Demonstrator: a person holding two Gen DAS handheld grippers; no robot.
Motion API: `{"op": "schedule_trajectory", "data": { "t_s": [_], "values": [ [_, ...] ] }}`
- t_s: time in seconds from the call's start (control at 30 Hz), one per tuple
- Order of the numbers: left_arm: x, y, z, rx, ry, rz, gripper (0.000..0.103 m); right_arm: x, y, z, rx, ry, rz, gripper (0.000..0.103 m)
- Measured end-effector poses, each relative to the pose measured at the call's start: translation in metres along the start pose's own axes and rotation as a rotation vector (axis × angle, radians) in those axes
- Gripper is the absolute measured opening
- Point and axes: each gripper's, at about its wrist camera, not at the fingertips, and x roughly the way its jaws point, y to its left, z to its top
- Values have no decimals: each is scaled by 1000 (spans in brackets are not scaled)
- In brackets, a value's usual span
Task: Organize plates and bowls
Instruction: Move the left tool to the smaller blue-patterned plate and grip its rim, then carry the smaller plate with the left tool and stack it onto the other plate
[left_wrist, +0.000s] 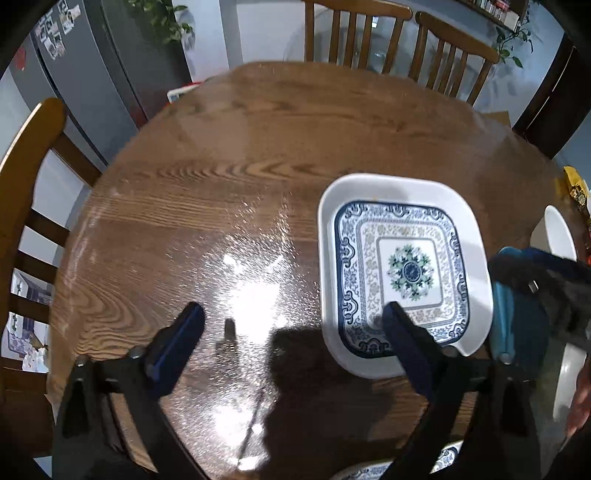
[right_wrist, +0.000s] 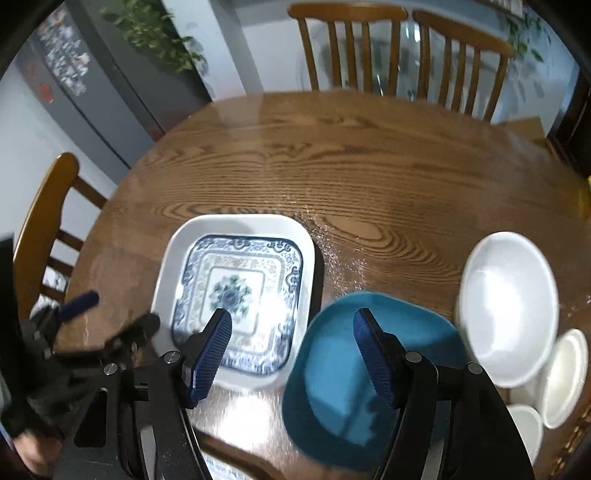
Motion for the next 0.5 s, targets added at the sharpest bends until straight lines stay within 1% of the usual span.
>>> {"op": "schedule_trajectory", "data": {
  "t_s": [0.03, 0.07, 0.1, 0.13, 0.17, 0.23, 0.27, 0.3, 0.33, 0.37, 0.4, 0.43, 0.5],
  "values": [
    [3, -1, -1, 0, 6, -8, 81, 6, -1, 2, 1, 10, -6, 69],
    [5, -3, -1, 3, 9, -16, 77, 11, 0, 4, -5, 16, -10, 69],
    [6, -5, -2, 8, 10, -18, 70, 15, 2, 6, -18, 15, -15, 69],
    [8, -7, -2, 12, 12, -18, 66, 19, 4, 8, -29, 19, -18, 68],
    [9, -8, -3, 16, 15, -22, 64, 23, 6, 9, -43, 24, -23, 64],
    [12, -12, -4, 20, 25, -36, 52, 29, 10, 13, -61, 30, -10, 58],
    [13, -14, -5, 23, 30, -42, 50, 33, 11, 15, -60, 51, 3, 51],
    [12, -15, -5, 25, 25, -51, 49, 37, 13, 16, -65, 58, -2, 49],
    [12, -17, -5, 28, 23, -51, 46, 39, 15, 16, -80, 59, -13, 49],
    [13, -15, -3, 28, 21, -58, 43, 41, 17, 16, -96, 64, -23, 45],
    [12, -16, -3, 28, 21, -69, 35, 43, 18, 16, -108, 70, -34, 40],
    [12, -16, -2, 28, 21, -80, 28, 44, 19, 16, -113, 72, -39, 37],
    [11, -18, -3, 37, 13, -74, 28, 45, 17, 15, -117, 71, -57, 24]
  ]
}}
